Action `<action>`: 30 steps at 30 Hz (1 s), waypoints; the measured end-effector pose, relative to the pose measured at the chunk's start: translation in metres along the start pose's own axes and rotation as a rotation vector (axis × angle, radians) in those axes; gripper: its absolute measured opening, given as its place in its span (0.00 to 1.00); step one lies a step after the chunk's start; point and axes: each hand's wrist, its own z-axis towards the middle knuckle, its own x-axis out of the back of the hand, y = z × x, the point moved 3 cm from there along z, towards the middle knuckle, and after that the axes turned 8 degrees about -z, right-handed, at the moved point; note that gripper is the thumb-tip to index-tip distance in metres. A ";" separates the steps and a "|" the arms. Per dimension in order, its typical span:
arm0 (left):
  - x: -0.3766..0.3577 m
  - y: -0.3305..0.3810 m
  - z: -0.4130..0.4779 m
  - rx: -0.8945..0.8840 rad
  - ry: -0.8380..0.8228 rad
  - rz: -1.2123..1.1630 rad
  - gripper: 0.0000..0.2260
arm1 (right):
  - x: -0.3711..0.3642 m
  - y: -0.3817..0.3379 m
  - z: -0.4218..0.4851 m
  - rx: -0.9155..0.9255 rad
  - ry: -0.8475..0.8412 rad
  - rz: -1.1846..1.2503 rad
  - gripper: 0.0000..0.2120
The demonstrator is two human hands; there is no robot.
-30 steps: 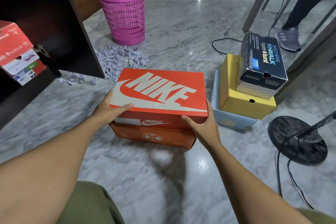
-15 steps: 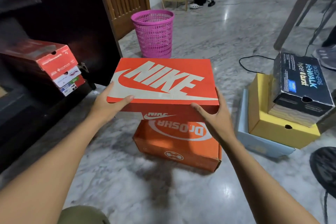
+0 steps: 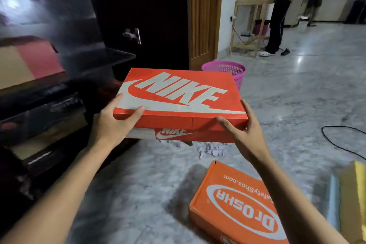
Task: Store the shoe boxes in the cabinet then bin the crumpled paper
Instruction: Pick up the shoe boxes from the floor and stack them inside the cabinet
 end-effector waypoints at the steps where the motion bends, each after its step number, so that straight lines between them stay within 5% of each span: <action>1: 0.015 0.010 0.007 0.005 0.032 -0.007 0.33 | -0.009 -0.016 0.010 0.012 -0.022 0.004 0.49; 10: 0.148 0.045 0.057 0.027 0.306 -0.025 0.35 | -0.108 -0.146 0.077 0.126 -0.167 0.071 0.45; 18: 0.210 0.051 0.102 0.007 0.545 -0.162 0.26 | -0.191 -0.213 0.123 0.220 -0.278 0.140 0.42; 30: 0.283 0.009 0.189 0.190 0.820 0.076 0.28 | -0.351 -0.268 0.221 0.285 -0.474 0.215 0.34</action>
